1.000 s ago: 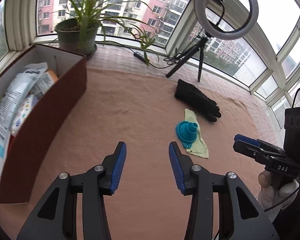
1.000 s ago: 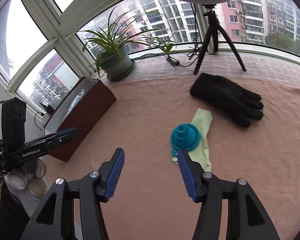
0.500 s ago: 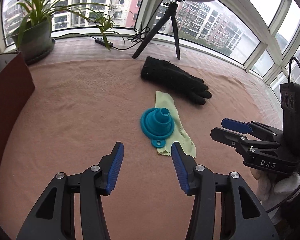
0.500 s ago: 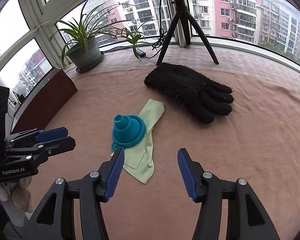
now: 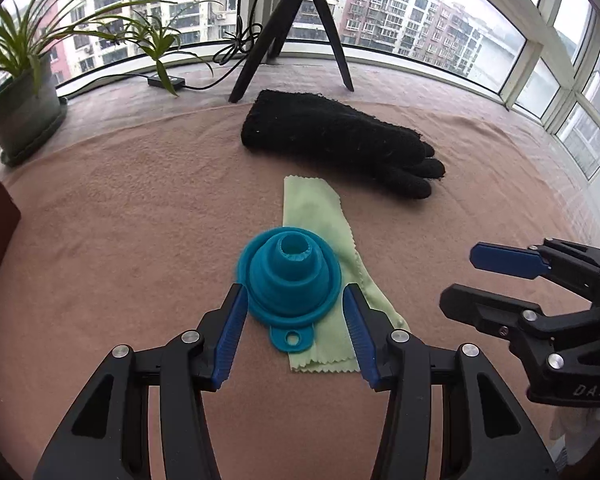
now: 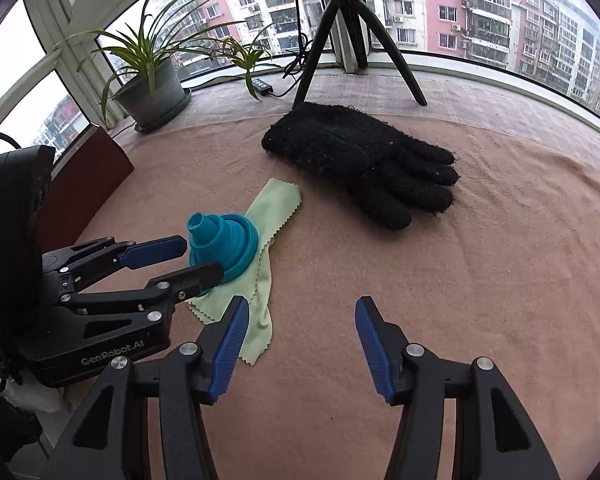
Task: Organize soft objects
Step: 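Close the left tool on the blue funnel's rim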
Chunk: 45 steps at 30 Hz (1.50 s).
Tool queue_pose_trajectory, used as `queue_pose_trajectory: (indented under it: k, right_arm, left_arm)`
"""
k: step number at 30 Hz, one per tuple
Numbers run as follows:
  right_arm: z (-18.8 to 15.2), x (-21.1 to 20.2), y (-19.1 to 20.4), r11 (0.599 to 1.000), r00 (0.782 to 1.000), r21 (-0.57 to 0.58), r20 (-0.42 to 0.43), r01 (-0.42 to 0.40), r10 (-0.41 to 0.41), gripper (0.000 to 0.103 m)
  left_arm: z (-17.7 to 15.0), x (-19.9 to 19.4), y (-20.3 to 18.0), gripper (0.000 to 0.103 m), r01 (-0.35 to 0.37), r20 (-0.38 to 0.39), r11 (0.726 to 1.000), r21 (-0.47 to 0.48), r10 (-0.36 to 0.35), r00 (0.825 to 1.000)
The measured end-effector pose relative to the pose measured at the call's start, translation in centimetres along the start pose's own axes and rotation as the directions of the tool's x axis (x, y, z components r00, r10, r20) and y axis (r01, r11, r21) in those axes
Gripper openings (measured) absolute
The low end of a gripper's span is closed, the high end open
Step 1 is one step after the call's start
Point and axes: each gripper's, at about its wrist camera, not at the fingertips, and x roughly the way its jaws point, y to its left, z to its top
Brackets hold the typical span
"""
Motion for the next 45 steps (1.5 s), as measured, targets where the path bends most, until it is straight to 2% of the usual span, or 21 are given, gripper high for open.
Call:
queue_pose_trajectory:
  k: [3, 6, 11, 13, 17, 20, 22, 24, 29, 32, 35, 42, 45]
  right_arm:
    - [-0.1, 0.0, -0.3, 1.000, 1.000, 0.015, -0.005, -0.005, 0.005, 0.051]
    - [-0.1, -0.1, -0.4, 1.000, 1.000, 0.019, -0.005, -0.005, 0.005, 0.051]
    - [0.0, -0.3, -0.6, 0.999, 1.000, 0.043, -0.001, -0.016, 0.016, 0.051]
    - [0.0, -0.2, -0.6, 0.999, 1.000, 0.045, -0.005, -0.019, 0.019, 0.051]
    - [0.2, 0.4, 0.2, 0.999, 0.999, 0.027, -0.015, -0.037, 0.037, 0.051]
    - [0.6, 1.2, 0.9, 0.999, 0.999, 0.006, -0.025, -0.038, 0.038, 0.051]
    - [0.8, 1.8, 1.5, 0.999, 0.998, -0.007, -0.029, -0.049, 0.048, 0.051]
    - [1.0, 2.5, 2.0, 0.999, 0.999, -0.018, -0.038, -0.038, 0.037, 0.051]
    - [1.5, 3.4, 3.5, 0.997, 0.998, -0.064, -0.044, -0.038, 0.035, 0.051]
    - [1.8, 4.0, 4.1, 0.996, 0.999, -0.089, -0.047, -0.028, 0.024, 0.051]
    - [2.0, 4.7, 4.4, 0.995, 0.998, -0.094, -0.056, -0.032, 0.027, 0.051]
    - [2.1, 5.8, 5.6, 0.988, 0.998, -0.154, -0.053, -0.022, 0.014, 0.052]
    - [2.1, 6.1, 6.0, 0.986, 0.999, -0.166, -0.044, -0.019, 0.012, 0.061]
  left_arm:
    - [0.5, 0.8, 0.4, 0.049, -0.026, -0.006, 0.999, -0.022, 0.026, 1.000]
    - [0.8, 1.2, 0.8, 0.053, -0.025, -0.021, 0.999, -0.034, 0.025, 0.999]
    - [0.9, 0.6, 1.6, 0.053, -0.024, -0.003, 0.999, -0.049, 0.024, 1.000]
    - [0.9, 0.3, 2.2, 0.053, -0.045, 0.011, 0.997, -0.061, 0.045, 0.999]
    - [0.8, 0.5, 3.3, 0.053, -0.022, -0.007, 0.997, -0.075, 0.022, 1.000]
    - [0.7, 0.6, 3.1, 0.053, -0.085, 0.011, 0.996, -0.024, 0.086, 0.996]
    - [0.9, 0.6, 3.5, 0.053, -0.096, 0.014, 0.994, -0.046, 0.097, 0.995]
    - [1.3, 0.7, 3.9, 0.053, -0.147, 0.018, 0.988, -0.050, 0.148, 0.989]
    - [1.6, 0.4, 5.8, 0.053, -0.210, 0.044, 0.975, -0.074, 0.214, 0.976]
    - [1.6, 0.4, 6.6, 0.053, -0.142, 0.033, 0.986, -0.092, 0.146, 0.989]
    - [1.5, 1.0, 6.5, 0.061, -0.075, 0.016, 0.994, -0.079, 0.077, 0.997]
    - [1.5, 1.3, 7.0, 0.061, -0.062, 0.014, 0.994, -0.086, 0.063, 0.998]
    - [1.6, 1.3, 7.0, 0.061, -0.059, 0.022, 0.995, -0.075, 0.061, 0.998]
